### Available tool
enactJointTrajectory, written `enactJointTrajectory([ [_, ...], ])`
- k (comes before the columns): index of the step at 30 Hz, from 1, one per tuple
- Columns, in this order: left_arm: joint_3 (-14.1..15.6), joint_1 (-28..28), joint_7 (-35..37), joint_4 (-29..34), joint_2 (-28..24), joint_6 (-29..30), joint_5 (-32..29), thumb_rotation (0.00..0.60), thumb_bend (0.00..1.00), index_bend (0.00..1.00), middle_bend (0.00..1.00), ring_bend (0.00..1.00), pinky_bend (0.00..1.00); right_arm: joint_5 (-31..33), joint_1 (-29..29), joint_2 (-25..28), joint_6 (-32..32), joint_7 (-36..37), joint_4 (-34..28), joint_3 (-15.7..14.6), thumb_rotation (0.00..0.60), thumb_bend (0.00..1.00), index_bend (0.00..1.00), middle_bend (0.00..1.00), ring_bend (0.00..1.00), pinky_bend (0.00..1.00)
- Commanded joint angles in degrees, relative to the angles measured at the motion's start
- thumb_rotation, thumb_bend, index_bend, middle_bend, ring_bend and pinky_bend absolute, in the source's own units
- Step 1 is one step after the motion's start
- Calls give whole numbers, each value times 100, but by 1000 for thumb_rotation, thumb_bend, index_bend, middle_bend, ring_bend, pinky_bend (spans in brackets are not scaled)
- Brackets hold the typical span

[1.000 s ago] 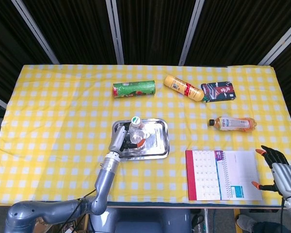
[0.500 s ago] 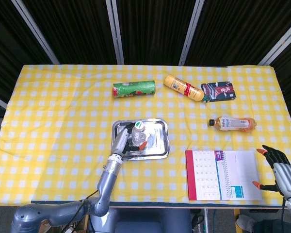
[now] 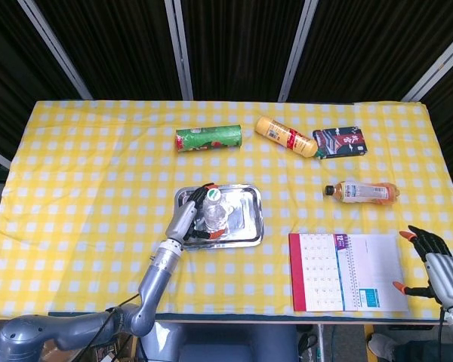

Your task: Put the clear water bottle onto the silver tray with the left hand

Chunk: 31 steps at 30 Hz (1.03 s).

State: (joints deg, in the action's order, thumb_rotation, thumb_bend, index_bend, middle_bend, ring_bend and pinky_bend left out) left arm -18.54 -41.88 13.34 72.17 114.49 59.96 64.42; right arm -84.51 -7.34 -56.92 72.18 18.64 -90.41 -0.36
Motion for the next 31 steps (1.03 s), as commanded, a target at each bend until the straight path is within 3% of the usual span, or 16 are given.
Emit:
enactJointTrajectory([
  [1, 63, 171, -219, 419, -391, -49, -82, 600, 147, 35, 0, 0, 0, -2, -4, 2, -10, -19, -14, -4, 600, 158, 162, 73, 0, 4],
  [3, 168, 284, -346, 735, -686, -32, -35, 600, 146, 27, 0, 0, 0, -3, -6, 2, -18, -39, -24, -8, 600, 158, 162, 73, 0, 4],
  [6, 568, 687, -941, 1630, -1552, 308, 148, 600, 170, 57, 18, 0, 0, 16, -1, 8, -15, -61, -43, -4, 600, 157, 162, 74, 0, 4],
  [9, 1138, 1418, -1950, 2776, -2738, 1229, 299, 600, 218, 135, 70, 0, 0, 48, 15, 17, -5, -107, -67, -2, 600, 158, 162, 74, 0, 4],
  [13, 1620, 2149, -2419, 3155, -3598, 2203, 566, 600, 270, 154, 113, 0, 0, 14, 27, 25, 27, -190, -135, -16, 600, 158, 162, 73, 0, 5],
  [17, 1781, 2614, -2456, 2655, -3917, 2840, 798, 600, 295, 198, 138, 0, 0, -29, 26, 11, 53, -321, -196, -26, 600, 158, 162, 74, 0, 5],
  [22, 1659, 2941, -2756, 1520, -3650, 3518, 944, 600, 297, 222, 148, 0, 0, 22, 20, -31, 69, -564, -207, 2, 600, 158, 162, 74, 0, 5],
  [26, 1560, 2986, -2656, 982, -3484, 3515, 987, 600, 297, 222, 151, 0, 0, 59, 34, -98, 175, -714, -190, 63, 600, 158, 162, 73, 0, 3],
  [31, 1481, 3026, -2496, 833, -3473, 3447, 1061, 600, 297, 225, 157, 0, 0, -21, 53, -239, 364, -850, -91, 117, 600, 158, 162, 74, 0, 5],
])
